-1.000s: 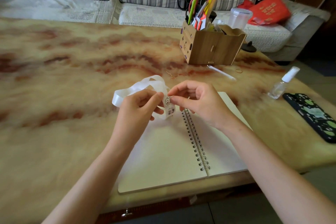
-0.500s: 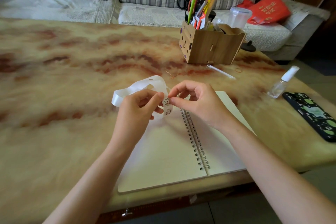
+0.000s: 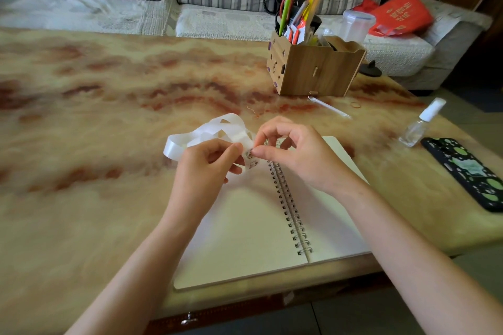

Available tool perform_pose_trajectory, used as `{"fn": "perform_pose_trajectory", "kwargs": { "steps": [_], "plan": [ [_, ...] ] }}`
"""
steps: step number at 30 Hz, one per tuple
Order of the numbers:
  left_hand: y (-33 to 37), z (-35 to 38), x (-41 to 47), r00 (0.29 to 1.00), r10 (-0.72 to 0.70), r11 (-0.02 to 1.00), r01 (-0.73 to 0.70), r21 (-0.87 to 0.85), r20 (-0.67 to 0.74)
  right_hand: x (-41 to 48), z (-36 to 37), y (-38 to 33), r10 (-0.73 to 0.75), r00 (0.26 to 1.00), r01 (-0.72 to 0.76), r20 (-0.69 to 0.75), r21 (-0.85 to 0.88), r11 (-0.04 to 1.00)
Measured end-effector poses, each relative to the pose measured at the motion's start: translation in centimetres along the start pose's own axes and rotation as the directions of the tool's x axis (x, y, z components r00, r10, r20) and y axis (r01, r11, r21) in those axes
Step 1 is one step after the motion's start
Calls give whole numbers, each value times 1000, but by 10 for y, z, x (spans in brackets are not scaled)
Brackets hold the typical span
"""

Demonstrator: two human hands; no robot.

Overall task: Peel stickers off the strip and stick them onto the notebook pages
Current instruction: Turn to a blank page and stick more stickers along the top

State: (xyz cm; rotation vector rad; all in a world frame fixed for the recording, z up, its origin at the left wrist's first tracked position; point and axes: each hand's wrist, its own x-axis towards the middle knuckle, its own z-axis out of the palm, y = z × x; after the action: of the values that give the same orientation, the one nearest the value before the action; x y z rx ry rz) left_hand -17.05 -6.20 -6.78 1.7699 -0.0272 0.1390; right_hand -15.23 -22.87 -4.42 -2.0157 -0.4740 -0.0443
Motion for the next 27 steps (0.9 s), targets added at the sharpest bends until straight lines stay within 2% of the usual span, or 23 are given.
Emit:
{"fn": "perform_pose_trajectory", "kwargs": {
  "steps": [5,7,10,14,19,27],
  "plan": [
    [-1,0,-1,1000,-13,1000,13,17,5,3,-14,-3,78,997,-74,-16,196,978],
    [-2,-1,-2,1000,-21,1000,20,23,20,6,-26,3,149,988,-141,-38,158,977],
    [-2,0,-3,998,-46,999,45,24,43,8,-49,22,275,948,-270,-159,53,961],
    [-2,2,-3,995,-77,996,74,39,67,6,-73,53,425,850,-415,-311,101,904],
    [-1,3,-3,993,-94,995,91,48,73,8,-76,68,462,803,-456,-377,112,883],
    [-1,3,-3,992,-101,993,96,71,73,13,-70,69,460,809,-456,-367,102,884]
  ]
}}
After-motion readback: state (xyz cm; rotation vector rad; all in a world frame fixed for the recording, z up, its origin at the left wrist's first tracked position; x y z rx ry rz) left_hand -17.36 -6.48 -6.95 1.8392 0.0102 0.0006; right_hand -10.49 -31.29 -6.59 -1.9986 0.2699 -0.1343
